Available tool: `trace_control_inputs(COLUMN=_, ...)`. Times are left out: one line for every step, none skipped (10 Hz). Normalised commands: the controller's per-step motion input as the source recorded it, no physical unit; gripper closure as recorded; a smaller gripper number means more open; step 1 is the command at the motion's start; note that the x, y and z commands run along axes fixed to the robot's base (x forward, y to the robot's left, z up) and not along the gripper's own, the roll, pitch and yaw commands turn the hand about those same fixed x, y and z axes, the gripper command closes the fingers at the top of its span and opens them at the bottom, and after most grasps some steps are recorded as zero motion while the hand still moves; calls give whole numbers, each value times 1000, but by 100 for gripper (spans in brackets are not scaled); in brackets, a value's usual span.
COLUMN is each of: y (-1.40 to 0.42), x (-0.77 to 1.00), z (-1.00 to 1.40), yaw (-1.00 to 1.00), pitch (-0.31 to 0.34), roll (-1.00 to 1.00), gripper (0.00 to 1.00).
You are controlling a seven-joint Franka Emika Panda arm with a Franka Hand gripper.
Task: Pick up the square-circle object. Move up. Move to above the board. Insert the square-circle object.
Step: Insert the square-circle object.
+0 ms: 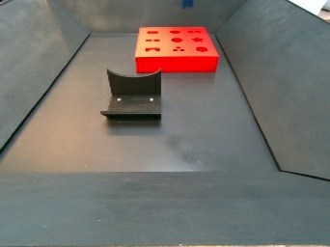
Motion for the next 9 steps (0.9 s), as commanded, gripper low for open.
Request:
trace_control_inputs(y=-243, x=23, z=-103, yaw=-914, pitch=14, roll=-9, gripper=100)
trace_control_inputs(y=-200, x=0, z=-140, yaw=-940, pitch=16, roll=0, gripper=100)
trace_control_inputs(y=-160, x=0, z=-203, yaw=-986, pitch=0, roll=0, gripper=100)
trace_control_inputs(y=-137, x=0, z=-251, yaw=-1000, pitch=0, roll=0, gripper=100)
trace_control_inputs(y=-111, x=0, z=-283, yaw=-1000, pitch=0, roll=0, gripper=100)
trace_control_inputs(y=-34, x=0, z=-354, yaw=-1000, pitch=0, roll=0, gripper=100)
trace_control_inputs(y=0, x=0, z=-437, yaw=-1000, pitch=0, roll=0, gripper=100)
trace_control_inputs(y=0, x=0, z=-457, yaw=-1000, pitch=0, roll=3, gripper=100)
trace_control_inputs(y=0, x=0, z=-554, yaw=-1000, pitch=0, roll=40, gripper=100)
